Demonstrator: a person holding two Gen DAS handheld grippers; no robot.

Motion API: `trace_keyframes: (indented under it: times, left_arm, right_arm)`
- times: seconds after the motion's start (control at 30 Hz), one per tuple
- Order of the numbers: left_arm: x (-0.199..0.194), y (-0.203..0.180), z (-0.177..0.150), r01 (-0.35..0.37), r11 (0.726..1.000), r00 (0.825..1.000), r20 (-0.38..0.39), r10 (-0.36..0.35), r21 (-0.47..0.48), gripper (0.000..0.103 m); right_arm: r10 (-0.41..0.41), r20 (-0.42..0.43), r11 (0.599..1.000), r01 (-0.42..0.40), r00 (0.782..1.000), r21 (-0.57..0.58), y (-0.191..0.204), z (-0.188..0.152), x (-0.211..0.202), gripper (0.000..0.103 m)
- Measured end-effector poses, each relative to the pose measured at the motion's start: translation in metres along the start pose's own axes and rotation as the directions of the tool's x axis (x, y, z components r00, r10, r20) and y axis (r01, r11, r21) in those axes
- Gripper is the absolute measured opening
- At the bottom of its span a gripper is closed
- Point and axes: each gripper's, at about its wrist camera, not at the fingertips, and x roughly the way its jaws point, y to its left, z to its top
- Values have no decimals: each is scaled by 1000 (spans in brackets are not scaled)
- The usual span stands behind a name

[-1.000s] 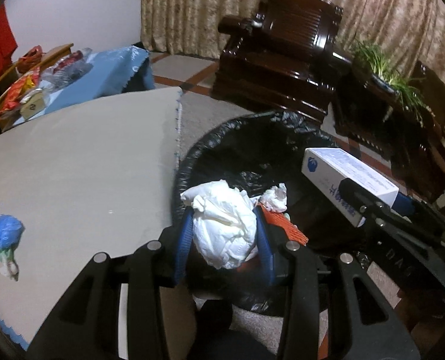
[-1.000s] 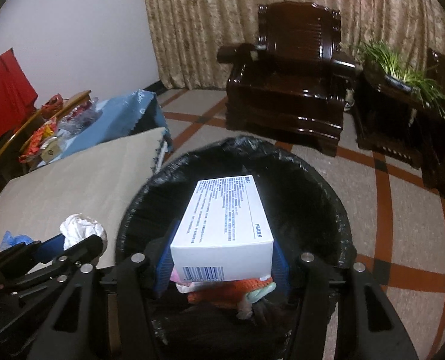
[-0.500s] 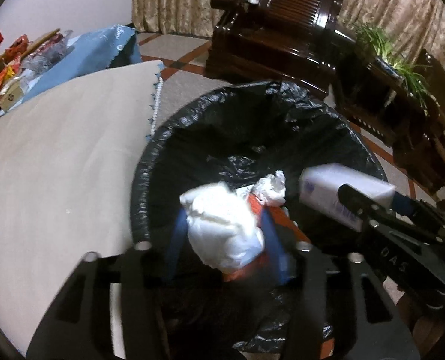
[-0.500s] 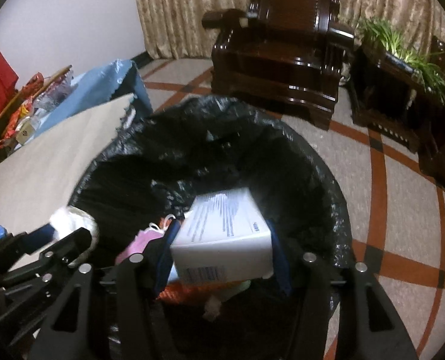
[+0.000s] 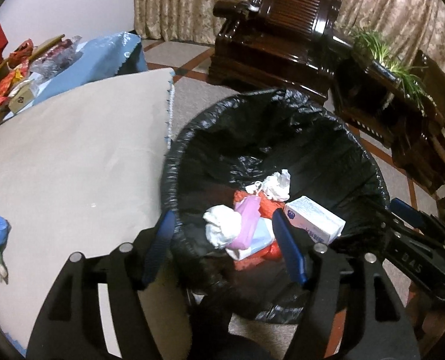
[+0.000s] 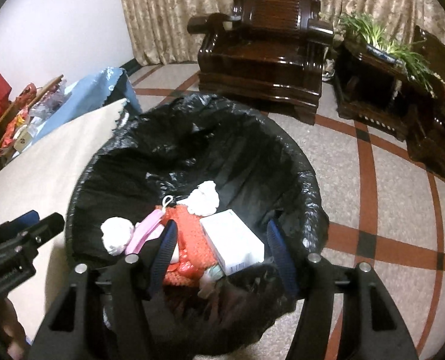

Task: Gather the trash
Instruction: 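Return both open tools over the table toward the gloves and blue bags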

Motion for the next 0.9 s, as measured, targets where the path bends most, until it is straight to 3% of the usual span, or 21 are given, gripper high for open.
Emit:
trace_keyframes:
  times: [0.2,0.57,0.9]
  left_arm:
    - [-36,31,-10,-25,1000,999,41,25,-11,69]
    - [-95,106,-33,-82,994,992,89,88,-74,72]
    - [-141,216,-73,-195,967,971,104,214,-166,73]
  right_arm:
    - [36,36,999,-35,999,-29,30,-7,-32,61]
    - [157,53,979,-149,986,-141,125,-30,-72,61]
    - [247,54,947,-229,968,-226,216,-46,-90,61]
